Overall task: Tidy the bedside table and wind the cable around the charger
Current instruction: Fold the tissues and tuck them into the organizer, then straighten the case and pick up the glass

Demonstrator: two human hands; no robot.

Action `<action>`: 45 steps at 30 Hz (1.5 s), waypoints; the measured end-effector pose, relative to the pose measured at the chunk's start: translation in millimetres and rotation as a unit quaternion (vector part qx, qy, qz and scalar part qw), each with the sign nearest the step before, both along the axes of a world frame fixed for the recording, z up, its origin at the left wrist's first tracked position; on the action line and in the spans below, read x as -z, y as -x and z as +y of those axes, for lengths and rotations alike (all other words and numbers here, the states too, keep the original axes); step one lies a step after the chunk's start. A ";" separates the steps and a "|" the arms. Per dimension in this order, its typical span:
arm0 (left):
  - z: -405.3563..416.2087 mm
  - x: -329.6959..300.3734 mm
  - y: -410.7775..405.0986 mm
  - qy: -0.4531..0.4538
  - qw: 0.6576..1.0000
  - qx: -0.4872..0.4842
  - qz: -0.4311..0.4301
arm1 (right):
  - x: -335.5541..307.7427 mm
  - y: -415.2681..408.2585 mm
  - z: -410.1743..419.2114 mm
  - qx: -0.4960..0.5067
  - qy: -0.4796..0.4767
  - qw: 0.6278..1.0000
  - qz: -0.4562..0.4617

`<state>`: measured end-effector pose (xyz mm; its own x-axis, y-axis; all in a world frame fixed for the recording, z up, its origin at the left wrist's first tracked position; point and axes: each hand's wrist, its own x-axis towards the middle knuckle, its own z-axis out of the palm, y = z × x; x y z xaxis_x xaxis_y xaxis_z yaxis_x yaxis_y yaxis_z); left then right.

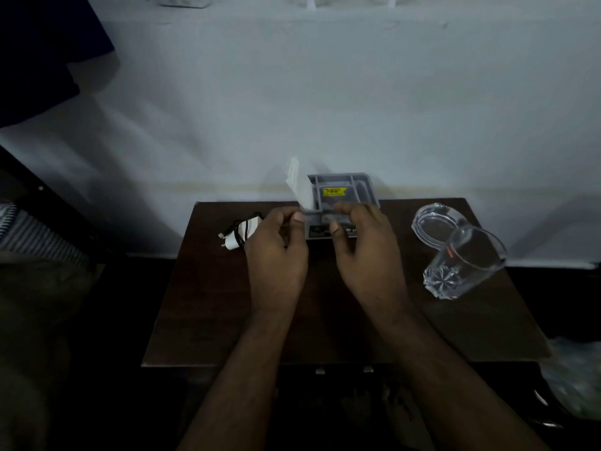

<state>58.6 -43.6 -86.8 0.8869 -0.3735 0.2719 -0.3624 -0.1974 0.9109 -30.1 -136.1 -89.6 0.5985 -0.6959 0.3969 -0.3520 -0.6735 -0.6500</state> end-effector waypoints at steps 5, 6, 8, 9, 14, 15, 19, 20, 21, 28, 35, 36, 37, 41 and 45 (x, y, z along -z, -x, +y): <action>8.8 4.2 21.4 -0.024 0.999 0.030 -0.016 | 3.6 25.1 9.8 0.017 -0.006 1.000 0.024; 10.9 4.7 24.6 -0.027 0.999 0.037 -0.020 | 4.1 29.9 9.3 0.019 -0.004 0.999 0.041; 14.8 6.2 29.7 -0.038 0.997 0.057 -0.023 | 5.3 39.5 7.1 0.027 -0.006 0.995 0.095; 16.0 7.6 31.3 -0.050 0.996 0.069 -0.019 | 6.4 43.6 5.9 0.031 -0.007 0.991 0.129; 11.5 21.3 32.5 -0.187 0.973 0.129 0.038 | 15.3 57.1 2.6 0.054 -0.026 0.949 0.309; 9.5 25.3 32.8 -0.226 0.963 0.139 0.053 | 17.8 58.1 1.4 0.062 -0.028 0.941 0.330; 2.9 35.7 33.7 -0.300 0.939 0.141 0.097 | 26.9 58.5 -1.0 0.098 -0.052 0.918 0.380; 1.8 35.8 33.6 -0.303 0.937 0.142 0.101 | 28.2 57.9 -1.6 0.100 -0.064 0.915 0.385; 1.1 35.6 32.8 -0.306 0.935 0.147 0.105 | 29.1 57.0 -2.6 0.095 -0.072 0.914 0.387; 14.3 25.5 21.7 -0.375 0.899 0.224 -0.003 | 26.9 39.1 -2.1 -0.064 -0.079 0.937 0.335; 36.0 21.9 4.8 -0.474 0.854 0.207 -0.056 | 30.5 21.8 13.0 -0.182 -0.067 0.908 0.370; 38.0 22.3 4.0 -0.481 0.849 0.210 -0.054 | 31.2 21.5 14.2 -0.190 -0.059 0.904 0.379; 39.3 22.8 3.6 -0.485 0.847 0.212 -0.054 | 31.2 21.5 15.0 -0.195 -0.053 0.901 0.385; 40.0 24.4 4.0 -0.482 0.847 0.213 -0.062 | 29.0 22.6 15.5 -0.199 -0.027 0.896 0.395; 37.4 23.1 6.2 -0.466 0.857 0.212 -0.060 | 23.5 28.0 12.1 -0.196 -0.001 0.903 0.383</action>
